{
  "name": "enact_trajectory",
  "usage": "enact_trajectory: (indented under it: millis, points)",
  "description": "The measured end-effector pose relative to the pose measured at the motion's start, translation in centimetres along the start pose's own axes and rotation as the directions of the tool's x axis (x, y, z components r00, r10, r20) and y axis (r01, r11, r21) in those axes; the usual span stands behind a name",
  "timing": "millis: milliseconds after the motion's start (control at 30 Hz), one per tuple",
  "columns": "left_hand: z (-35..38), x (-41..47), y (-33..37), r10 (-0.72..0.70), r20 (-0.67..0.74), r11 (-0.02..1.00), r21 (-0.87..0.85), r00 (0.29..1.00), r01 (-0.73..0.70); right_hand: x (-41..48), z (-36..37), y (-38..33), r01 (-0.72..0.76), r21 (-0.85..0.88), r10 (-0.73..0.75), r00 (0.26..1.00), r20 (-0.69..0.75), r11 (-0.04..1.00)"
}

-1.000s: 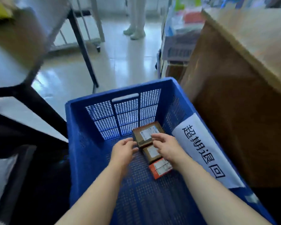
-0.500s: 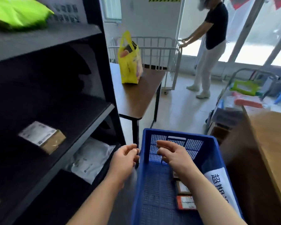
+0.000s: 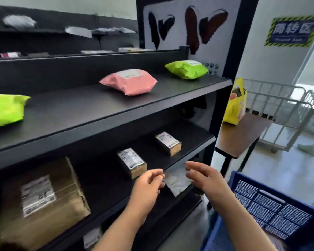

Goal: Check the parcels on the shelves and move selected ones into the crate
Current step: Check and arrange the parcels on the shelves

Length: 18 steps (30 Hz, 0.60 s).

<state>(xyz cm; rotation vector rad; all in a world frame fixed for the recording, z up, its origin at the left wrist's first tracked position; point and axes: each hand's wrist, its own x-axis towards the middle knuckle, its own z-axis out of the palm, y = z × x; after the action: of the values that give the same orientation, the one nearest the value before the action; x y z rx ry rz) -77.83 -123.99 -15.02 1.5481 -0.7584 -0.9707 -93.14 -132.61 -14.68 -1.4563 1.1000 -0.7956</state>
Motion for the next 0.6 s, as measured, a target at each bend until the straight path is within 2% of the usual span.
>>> enact_trajectory:
  millis: [133, 267, 433, 600]
  points:
    - [-6.5, -3.8, 0.0, 0.015, -0.195, 1.000, 0.014, 0.981, -0.013, -2.2, 5.9, -1.7, 0.034, -0.004, -0.033, 0.985, 0.171, 0.999]
    - [-11.5, -8.2, -0.7, -0.023, -0.387, 0.999, -0.048, 0.922, 0.004, -4.1, 11.4, -3.0, 0.097, -0.026, -0.080, 0.927, 0.367, 0.995]
    - [-17.0, -15.4, -2.8, -0.118, -0.611, 0.987, -0.160, 0.783, 0.023, -7.6, 19.0, -3.8, 0.113, -0.012, -0.083, 0.792, 0.605, 0.993]
    - [-22.9, -24.4, -5.8, -0.194, -0.749, 0.966, -0.257, 0.633, -0.008, -14.1, 27.1, -3.6, 0.079, -0.015, -0.040, 0.645, 0.763, 0.997]
